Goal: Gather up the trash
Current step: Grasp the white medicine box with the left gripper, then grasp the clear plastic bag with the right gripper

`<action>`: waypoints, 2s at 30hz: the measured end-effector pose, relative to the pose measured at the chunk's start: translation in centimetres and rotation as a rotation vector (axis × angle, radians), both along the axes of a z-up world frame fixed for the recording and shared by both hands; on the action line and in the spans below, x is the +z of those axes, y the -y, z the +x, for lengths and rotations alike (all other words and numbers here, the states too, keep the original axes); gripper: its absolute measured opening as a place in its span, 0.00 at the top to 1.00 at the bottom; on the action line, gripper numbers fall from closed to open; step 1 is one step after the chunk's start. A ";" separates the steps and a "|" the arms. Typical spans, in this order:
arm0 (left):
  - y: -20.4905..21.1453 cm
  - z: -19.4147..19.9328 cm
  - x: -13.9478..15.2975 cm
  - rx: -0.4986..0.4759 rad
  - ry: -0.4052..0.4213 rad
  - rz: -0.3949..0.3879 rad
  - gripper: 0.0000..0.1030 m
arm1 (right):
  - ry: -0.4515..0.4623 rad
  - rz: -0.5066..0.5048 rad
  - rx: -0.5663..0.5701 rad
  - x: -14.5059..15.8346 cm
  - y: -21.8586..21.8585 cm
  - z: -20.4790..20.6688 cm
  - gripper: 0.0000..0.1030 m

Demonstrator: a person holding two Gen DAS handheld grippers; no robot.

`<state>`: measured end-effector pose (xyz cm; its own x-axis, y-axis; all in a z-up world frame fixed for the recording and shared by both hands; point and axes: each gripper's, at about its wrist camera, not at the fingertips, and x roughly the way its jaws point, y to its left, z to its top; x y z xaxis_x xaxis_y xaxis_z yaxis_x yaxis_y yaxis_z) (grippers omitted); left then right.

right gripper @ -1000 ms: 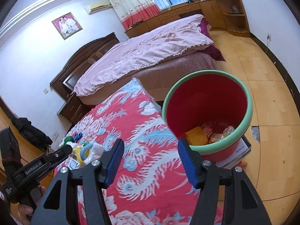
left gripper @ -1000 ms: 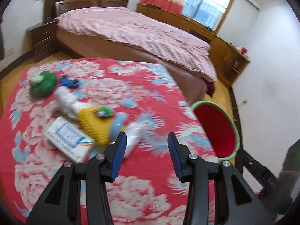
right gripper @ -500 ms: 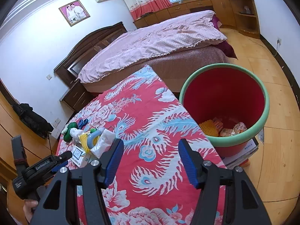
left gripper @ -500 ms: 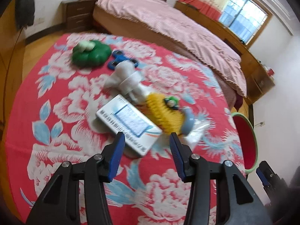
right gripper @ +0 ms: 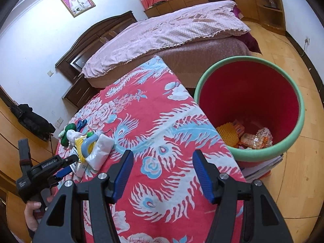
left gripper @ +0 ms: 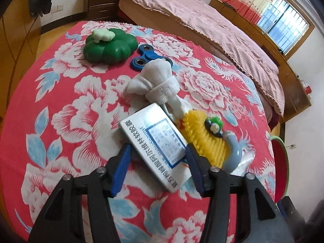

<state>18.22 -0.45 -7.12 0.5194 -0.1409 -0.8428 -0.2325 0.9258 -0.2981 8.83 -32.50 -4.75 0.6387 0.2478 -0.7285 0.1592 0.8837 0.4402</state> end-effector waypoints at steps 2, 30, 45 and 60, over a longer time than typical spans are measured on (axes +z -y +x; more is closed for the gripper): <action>0.5 0.6 0.1 -0.007 0.000 0.024 0.40 | 0.003 -0.001 0.013 -0.1 0.0 0.3 0.38; 0.6 -0.6 0.6 -0.129 0.029 0.135 0.36 | -0.024 0.010 0.131 -1.2 -3.6 2.6 0.38; -2.8 -3.0 1.8 -0.139 0.112 0.141 0.36 | -0.050 -0.028 0.251 -1.5 -11.7 4.6 0.38; -3.6 -3.2 1.2 -0.124 0.124 0.069 0.36 | -0.039 -0.195 0.293 -2.1 -15.9 6.6 0.54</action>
